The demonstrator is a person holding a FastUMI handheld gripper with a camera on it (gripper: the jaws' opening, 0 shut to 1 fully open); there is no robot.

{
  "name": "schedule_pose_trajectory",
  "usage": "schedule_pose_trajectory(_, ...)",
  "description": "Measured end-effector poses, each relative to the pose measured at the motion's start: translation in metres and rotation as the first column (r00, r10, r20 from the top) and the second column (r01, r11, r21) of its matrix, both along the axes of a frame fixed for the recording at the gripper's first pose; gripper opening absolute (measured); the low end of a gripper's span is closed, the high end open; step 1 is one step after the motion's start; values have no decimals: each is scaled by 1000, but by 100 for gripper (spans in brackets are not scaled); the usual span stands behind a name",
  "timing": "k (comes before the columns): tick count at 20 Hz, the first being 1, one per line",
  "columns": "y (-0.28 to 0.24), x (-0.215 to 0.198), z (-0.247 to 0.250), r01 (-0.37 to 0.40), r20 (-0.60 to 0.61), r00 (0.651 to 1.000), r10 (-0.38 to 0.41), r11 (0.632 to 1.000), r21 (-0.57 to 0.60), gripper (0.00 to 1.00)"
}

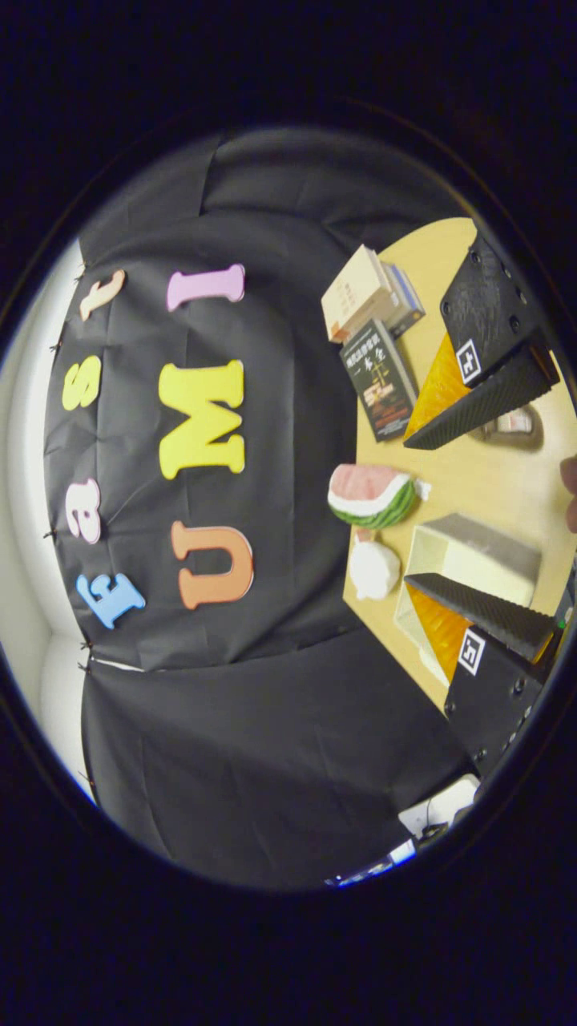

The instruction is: Open the storage box then place both shoes into the box .Put the left shoe in first, then the right shoe, with the right side of both shoes facing outward in a uniform manner.

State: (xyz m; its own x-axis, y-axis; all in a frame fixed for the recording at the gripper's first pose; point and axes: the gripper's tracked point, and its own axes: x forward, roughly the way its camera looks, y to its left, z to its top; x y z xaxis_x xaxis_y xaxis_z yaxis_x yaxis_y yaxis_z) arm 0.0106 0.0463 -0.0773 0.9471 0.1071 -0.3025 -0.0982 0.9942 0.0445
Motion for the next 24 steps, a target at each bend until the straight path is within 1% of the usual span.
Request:
schedule_pose_trajectory(2,-31,-6,-23,33,-30,999,-34,999,-15,95)
schedule_pose_trajectory(3,-42,-7,-37,38,-48,998,-39,999,-22,95)
schedule_pose_trajectory(6,-74,-7,-93,58,-150,987,-62,998,-27,96)
schedule_pose_trajectory(8,-88,-1,-134,80,-231,970,-81,997,-12,96)
schedule_pose_trajectory(11,-99,12,-191,102,-343,935,-94,995,5,96)
schedule_pose_trajectory(14,-106,27,-220,122,-403,909,-106,992,14,96)
schedule_pose_trajectory(16,-115,38,-234,138,-427,896,-126,990,-3,95)
schedule_pose_trajectory(17,-120,44,-242,150,-435,890,-137,989,-4,90)
schedule_pose_trajectory(18,-123,48,-250,160,-452,881,-139,987,8,87)
schedule_pose_trajectory(20,-123,55,-267,163,-495,859,-129,986,26,77)
schedule_pose_trajectory(22,-126,60,-281,178,-534,836,-131,983,37,64)
schedule_pose_trajectory(24,-124,62,-286,188,-559,820,-121,980,64,42)
